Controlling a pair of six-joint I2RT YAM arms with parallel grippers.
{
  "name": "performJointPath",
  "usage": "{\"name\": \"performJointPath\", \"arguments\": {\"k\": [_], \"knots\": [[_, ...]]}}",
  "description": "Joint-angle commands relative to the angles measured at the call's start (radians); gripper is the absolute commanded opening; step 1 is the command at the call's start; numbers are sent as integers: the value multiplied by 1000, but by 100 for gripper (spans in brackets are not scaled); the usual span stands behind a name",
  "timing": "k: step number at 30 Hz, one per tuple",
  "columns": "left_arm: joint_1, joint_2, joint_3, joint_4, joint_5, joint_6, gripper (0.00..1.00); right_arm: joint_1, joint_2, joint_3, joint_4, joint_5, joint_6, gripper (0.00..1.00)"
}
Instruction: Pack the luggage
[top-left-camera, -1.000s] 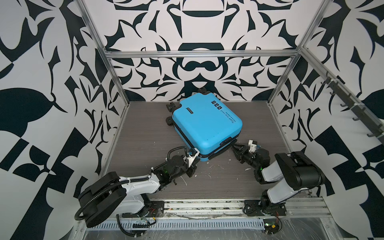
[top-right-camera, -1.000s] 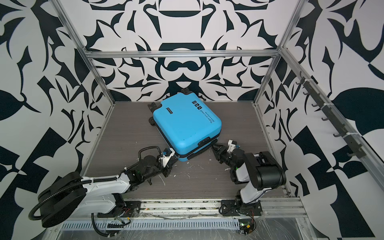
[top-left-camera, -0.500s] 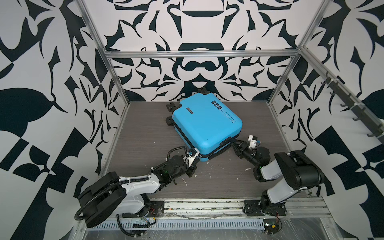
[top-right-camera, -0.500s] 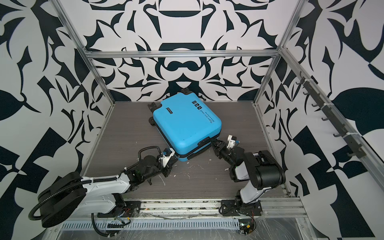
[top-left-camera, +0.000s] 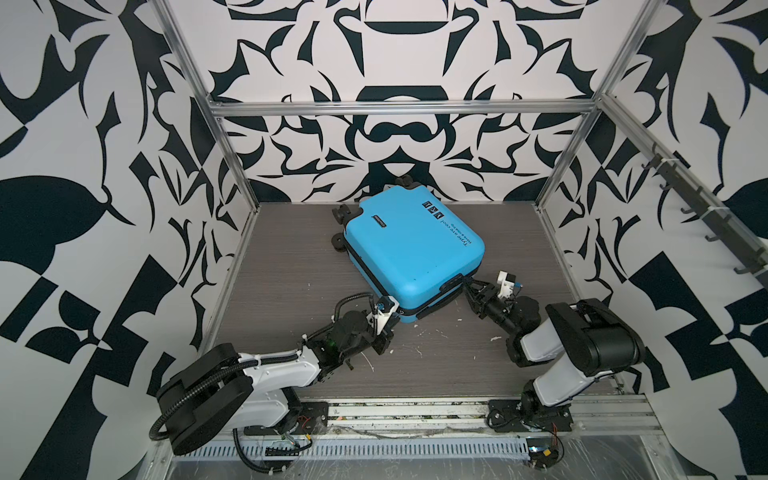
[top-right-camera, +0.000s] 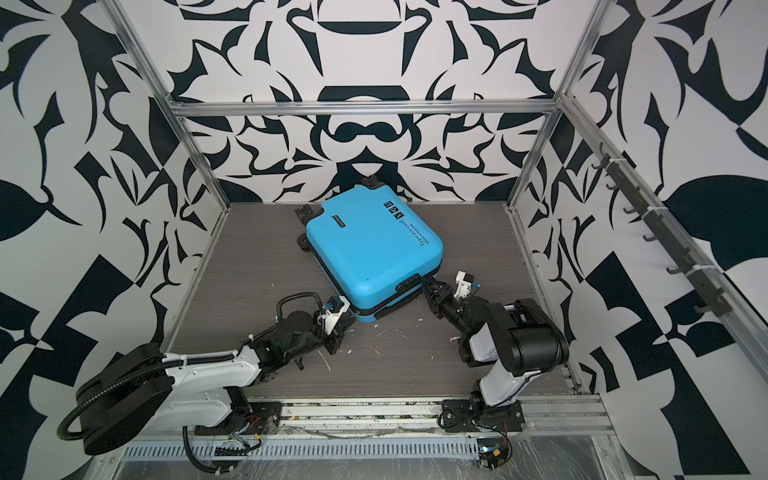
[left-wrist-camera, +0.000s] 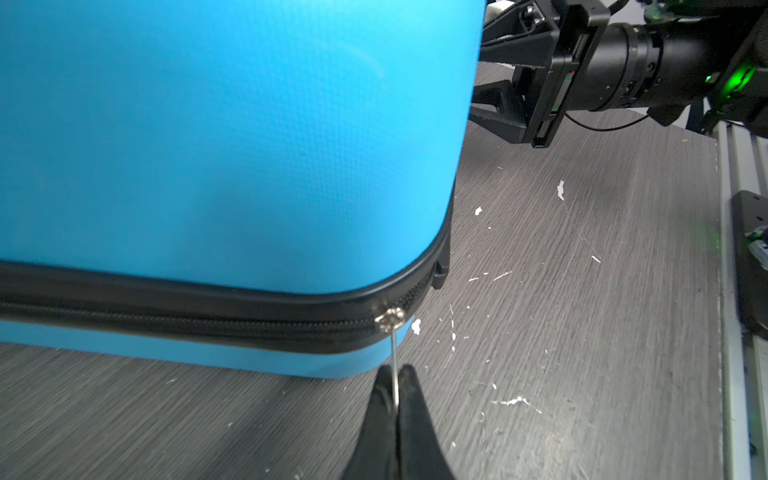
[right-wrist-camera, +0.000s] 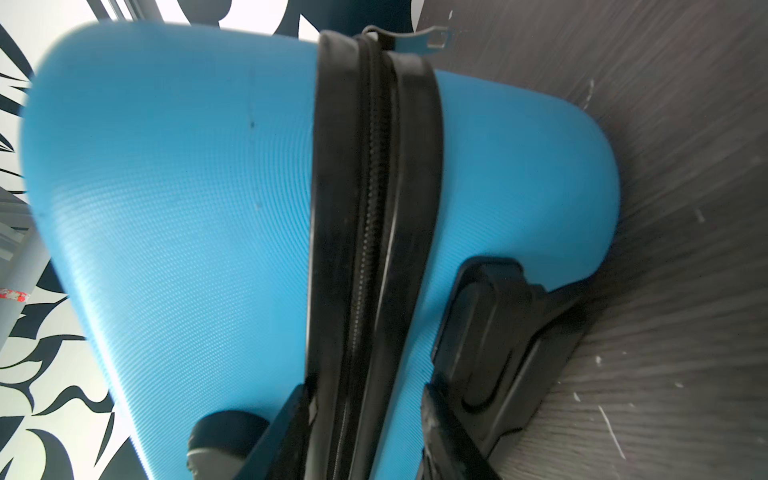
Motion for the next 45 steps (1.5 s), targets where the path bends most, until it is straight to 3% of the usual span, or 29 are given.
{"name": "performJointPath", "arguments": {"k": [1, 24, 35, 45], "knots": [[-8, -2, 12, 11, 18, 5, 0, 5, 44, -24, -86, 17, -2, 46], [-7, -5, 9, 2, 13, 3, 0, 5, 33, -84, -85, 33, -7, 52], [-7, 7, 16, 5, 16, 3, 0, 5, -68, -44, -85, 24, -1, 52], [-7, 6, 13, 8, 17, 1, 0, 26, -34, 0, -84, 35, 21, 51]]}}
